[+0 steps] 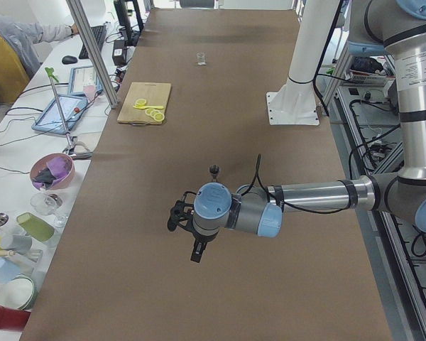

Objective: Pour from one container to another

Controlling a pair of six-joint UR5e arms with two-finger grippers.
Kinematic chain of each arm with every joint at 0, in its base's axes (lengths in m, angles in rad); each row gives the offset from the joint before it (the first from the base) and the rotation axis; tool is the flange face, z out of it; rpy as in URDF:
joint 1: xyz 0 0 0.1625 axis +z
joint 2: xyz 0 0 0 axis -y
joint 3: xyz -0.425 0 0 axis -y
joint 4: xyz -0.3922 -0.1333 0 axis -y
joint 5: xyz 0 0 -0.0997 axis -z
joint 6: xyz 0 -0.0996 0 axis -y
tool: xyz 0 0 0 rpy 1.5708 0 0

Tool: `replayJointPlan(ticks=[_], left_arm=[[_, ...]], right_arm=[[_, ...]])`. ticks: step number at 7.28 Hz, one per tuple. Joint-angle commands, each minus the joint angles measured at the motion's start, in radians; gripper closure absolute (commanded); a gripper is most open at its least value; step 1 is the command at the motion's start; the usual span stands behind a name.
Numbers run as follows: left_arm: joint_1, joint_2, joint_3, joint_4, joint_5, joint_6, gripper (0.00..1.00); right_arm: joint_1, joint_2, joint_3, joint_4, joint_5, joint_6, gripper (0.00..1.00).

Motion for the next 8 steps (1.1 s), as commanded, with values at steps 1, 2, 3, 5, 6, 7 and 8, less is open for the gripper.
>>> replayJointPlan(ticks=[1,2,3,5,6,7,8], left_arm=[[-0.074,0.068,-0.150,0.215,-0.017,0.016,0.01],[-0.099,0.030,-0.220,0.420,-0.018,0.018,0.01],[-0.099,-0.036,-0.236,0.557,-0.007,0.018,0.01],[-0.100,-0.052,-0.221,0.571,-0.005,0.021,0.01],[-0.097,-0.061,-0.201,0.569,0.034,0.018,0.01],[-0.096,-0.073,-0.200,0.569,0.120,0.018,0.01],[-0.096,-0.075,-0.189,0.571,0.140,0.016,0.01]], right_arm=[[0.009,-0.052,0.047,0.000,0.011,0.000,0.00],[0.009,-0.052,0.047,-0.002,0.013,0.000,0.00],[0.011,-0.051,0.052,-0.002,0.013,0.000,0.00],[0.009,-0.051,0.054,-0.002,0.013,0.000,0.00],[0.009,-0.051,0.049,-0.002,0.011,0.000,0.00],[0.009,-0.051,0.044,-0.002,0.011,0.000,0.00],[0.009,-0.051,0.044,-0.002,0.008,0.000,0.00]])
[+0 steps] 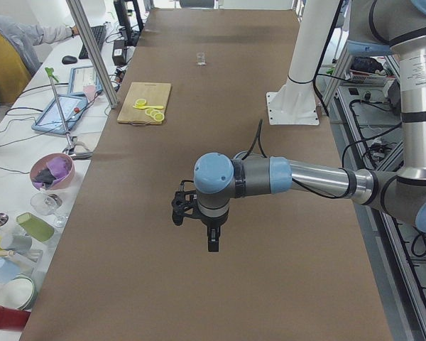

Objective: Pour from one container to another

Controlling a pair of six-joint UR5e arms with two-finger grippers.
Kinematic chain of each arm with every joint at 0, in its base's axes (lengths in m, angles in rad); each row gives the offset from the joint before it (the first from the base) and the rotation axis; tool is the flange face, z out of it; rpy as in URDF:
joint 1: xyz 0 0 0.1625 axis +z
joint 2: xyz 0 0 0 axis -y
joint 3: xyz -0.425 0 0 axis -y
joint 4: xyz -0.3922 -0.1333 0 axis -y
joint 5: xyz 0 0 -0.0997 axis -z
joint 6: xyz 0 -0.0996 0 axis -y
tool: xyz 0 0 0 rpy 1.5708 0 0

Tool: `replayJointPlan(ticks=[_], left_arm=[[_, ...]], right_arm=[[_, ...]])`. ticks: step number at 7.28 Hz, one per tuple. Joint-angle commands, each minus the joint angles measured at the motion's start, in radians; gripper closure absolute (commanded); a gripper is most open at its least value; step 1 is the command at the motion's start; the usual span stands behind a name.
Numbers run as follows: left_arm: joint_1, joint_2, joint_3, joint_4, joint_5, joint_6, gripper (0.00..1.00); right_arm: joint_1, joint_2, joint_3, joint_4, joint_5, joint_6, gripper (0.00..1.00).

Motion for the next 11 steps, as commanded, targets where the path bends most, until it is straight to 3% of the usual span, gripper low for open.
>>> replayJointPlan(ticks=[1,11], left_arm=[[0.001,-0.004,0.022,0.002,0.040,-0.004,0.01],[0.001,-0.009,0.061,-0.052,0.040,-0.011,0.01]], right_arm=[[0.000,-0.003,-0.004,0.000,-0.007,0.000,0.00],[0.000,-0.020,-0.001,0.000,-0.013,-0.002,0.00]])
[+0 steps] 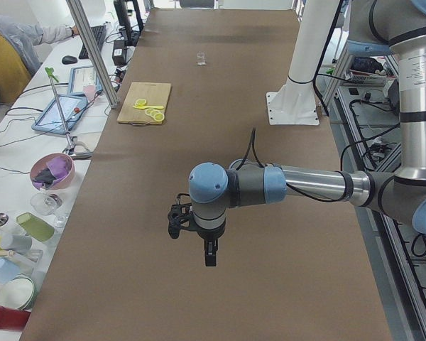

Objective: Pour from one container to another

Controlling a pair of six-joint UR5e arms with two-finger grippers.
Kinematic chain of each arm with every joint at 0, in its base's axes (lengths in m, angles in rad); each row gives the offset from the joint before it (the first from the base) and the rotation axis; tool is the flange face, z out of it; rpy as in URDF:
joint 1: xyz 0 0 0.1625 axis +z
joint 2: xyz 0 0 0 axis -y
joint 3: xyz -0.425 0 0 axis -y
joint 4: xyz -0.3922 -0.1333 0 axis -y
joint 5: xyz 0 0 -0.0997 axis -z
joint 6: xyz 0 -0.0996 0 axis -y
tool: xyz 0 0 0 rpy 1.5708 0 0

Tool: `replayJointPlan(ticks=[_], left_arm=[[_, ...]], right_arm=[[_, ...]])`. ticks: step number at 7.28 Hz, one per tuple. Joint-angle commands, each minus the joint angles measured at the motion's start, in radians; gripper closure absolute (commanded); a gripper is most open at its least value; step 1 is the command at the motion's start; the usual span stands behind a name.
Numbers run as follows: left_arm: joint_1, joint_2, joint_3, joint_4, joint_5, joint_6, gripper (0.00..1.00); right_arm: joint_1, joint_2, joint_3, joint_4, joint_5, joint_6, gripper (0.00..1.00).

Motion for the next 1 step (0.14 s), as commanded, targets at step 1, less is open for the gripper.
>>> replayJointPlan(ticks=[1], left_arm=[[0.000,0.000,0.000,0.000,-0.001,0.000,0.01]], right_arm=[[0.000,-0.002,-0.003,0.000,0.000,0.000,0.00]])
